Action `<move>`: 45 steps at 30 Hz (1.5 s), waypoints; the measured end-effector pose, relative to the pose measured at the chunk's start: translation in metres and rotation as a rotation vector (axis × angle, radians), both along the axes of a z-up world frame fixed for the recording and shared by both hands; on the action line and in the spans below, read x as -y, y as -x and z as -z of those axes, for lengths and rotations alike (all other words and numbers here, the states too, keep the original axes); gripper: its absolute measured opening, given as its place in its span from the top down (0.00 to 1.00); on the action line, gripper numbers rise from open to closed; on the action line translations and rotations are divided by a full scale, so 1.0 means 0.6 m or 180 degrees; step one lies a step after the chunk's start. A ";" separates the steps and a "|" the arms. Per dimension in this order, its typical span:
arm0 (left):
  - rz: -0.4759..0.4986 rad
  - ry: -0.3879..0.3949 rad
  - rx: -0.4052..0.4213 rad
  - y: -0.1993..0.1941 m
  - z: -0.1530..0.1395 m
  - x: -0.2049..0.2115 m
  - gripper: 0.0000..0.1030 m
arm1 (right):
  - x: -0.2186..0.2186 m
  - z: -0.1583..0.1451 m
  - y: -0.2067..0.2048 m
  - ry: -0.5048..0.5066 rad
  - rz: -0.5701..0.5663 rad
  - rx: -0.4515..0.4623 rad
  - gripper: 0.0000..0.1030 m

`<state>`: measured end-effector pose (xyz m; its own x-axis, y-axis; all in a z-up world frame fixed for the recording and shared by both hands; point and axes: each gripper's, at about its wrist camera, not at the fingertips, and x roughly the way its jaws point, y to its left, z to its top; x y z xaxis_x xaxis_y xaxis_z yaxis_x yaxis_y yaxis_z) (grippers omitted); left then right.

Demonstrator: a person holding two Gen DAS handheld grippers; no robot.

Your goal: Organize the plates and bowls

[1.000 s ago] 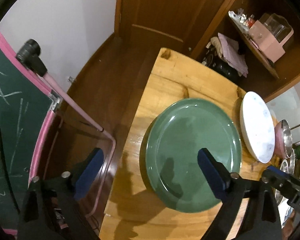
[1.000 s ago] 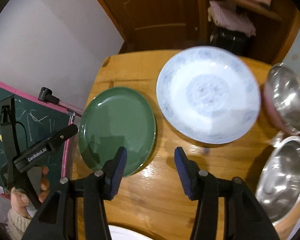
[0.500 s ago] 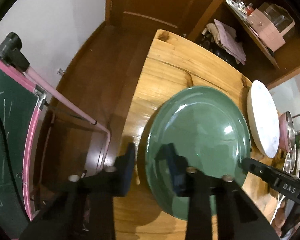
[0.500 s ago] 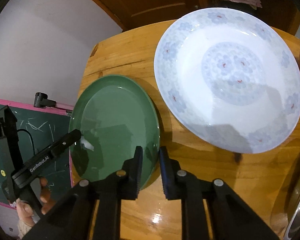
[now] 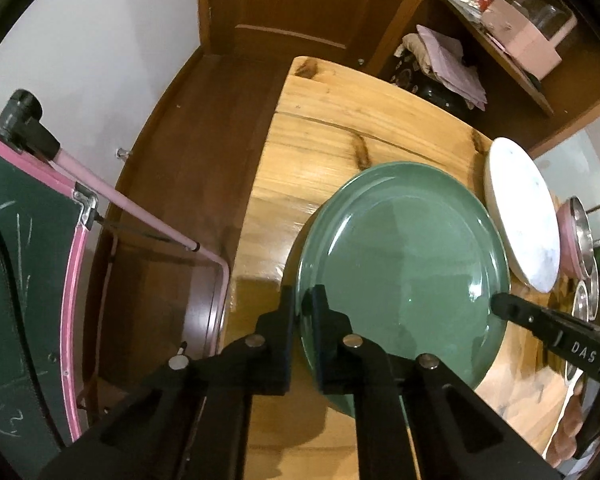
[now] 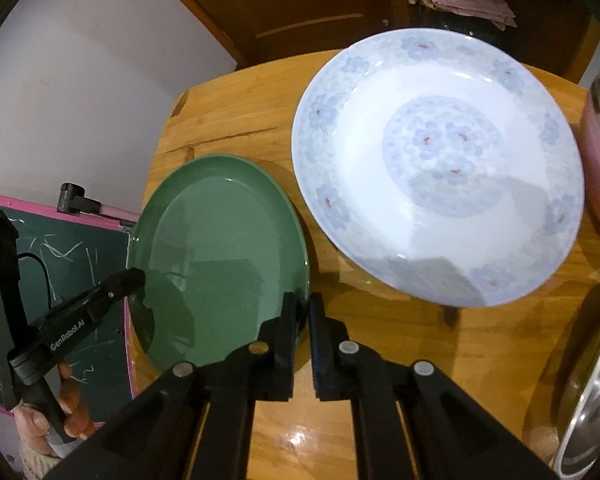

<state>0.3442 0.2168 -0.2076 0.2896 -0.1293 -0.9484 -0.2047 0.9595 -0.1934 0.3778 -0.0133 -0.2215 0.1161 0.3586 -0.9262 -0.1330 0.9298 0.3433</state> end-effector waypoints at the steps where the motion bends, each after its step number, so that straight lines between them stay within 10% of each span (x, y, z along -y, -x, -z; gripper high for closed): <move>1: 0.0016 -0.0002 0.0012 0.004 -0.005 0.003 0.95 | 0.002 -0.005 0.003 -0.0001 -0.0001 0.0015 0.95; 27: 0.0149 0.0108 0.0401 0.205 -0.199 0.074 0.95 | 0.089 -0.165 0.189 -0.0139 0.0040 0.0327 0.95; 45: 0.0248 0.0139 0.0493 0.384 -0.229 0.113 0.95 | 0.119 -0.214 0.374 -0.0022 -0.0144 0.0439 0.94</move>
